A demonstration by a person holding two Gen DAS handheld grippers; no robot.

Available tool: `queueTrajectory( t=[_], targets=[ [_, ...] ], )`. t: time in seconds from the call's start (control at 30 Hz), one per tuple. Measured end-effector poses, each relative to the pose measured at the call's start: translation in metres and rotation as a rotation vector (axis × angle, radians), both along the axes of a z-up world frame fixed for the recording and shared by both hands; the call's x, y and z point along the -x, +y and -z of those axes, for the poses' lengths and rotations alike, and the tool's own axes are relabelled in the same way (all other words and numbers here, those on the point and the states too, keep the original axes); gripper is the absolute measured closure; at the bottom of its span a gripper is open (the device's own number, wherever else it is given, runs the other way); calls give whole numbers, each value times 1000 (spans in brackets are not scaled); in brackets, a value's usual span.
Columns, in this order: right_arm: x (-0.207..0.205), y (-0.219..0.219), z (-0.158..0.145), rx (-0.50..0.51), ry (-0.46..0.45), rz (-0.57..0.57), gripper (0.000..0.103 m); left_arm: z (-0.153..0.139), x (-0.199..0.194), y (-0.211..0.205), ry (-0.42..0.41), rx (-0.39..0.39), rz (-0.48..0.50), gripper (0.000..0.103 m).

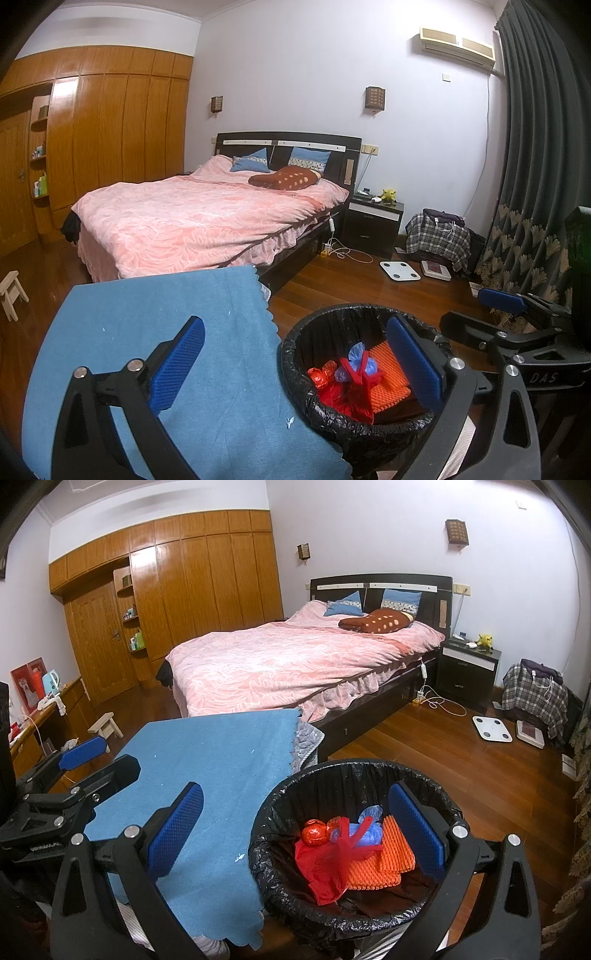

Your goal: Collect trash

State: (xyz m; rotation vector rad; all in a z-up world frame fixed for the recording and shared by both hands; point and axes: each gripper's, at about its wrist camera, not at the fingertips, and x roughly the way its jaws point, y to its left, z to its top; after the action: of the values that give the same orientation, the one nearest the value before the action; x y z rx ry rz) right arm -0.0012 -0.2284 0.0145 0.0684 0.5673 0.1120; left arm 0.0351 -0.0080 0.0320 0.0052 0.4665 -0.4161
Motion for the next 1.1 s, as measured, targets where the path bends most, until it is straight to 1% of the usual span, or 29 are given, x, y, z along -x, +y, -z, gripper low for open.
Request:
queueTrajectory(
  t=[0.77,1.1],
  targets=[
    [0,-1,-1,-1,2,0,5,-2,0,1,2,-1,0,6],
    [0,2,3,-1,6,0,5,-1,0,1,3,0,0,6]
  ],
)
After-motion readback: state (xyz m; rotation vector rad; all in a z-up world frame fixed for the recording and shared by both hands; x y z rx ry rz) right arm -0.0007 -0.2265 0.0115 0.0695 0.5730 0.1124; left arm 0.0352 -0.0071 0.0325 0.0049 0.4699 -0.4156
